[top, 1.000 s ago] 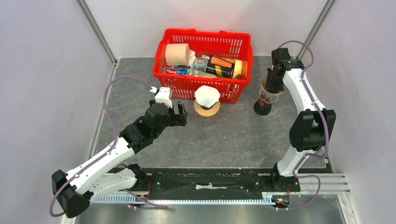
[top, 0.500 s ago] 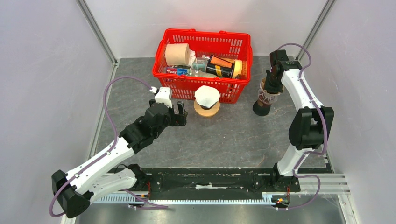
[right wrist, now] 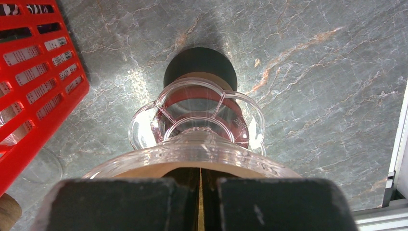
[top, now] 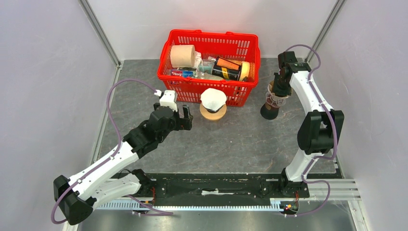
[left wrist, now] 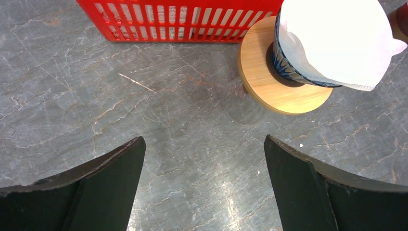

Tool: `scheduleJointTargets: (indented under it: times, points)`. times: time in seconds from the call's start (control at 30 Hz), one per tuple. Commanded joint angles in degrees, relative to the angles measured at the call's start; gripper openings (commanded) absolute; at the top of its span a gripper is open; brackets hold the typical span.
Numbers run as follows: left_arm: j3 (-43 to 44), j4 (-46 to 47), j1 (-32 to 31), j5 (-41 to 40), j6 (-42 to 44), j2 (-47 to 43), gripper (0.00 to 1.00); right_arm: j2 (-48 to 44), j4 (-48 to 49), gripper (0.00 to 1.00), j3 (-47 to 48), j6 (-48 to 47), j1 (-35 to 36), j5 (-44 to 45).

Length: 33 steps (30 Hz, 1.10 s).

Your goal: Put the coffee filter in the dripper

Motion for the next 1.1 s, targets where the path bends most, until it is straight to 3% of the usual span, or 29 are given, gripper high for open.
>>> scheduleJointTargets:
  times: [0.0, 0.5, 1.07]
  points:
    - [-0.12, 1.11, 0.37, -0.94, -1.22, -0.38, 1.00, -0.23, 0.18, 0.04, 2.74, 0.18, 0.07, 0.36]
    - [-0.27, 1.11, 0.31, -0.60, -1.24, -1.16, 1.00, -2.19, -0.95, 0.08, 6.31, 0.24, 0.11, 1.08]
    - [-0.56, 1.20, 0.33, -0.85, -1.17, -1.68, 1.00, 1.33, -0.37, 0.08, 1.72, 0.40, 0.07, 0.70]
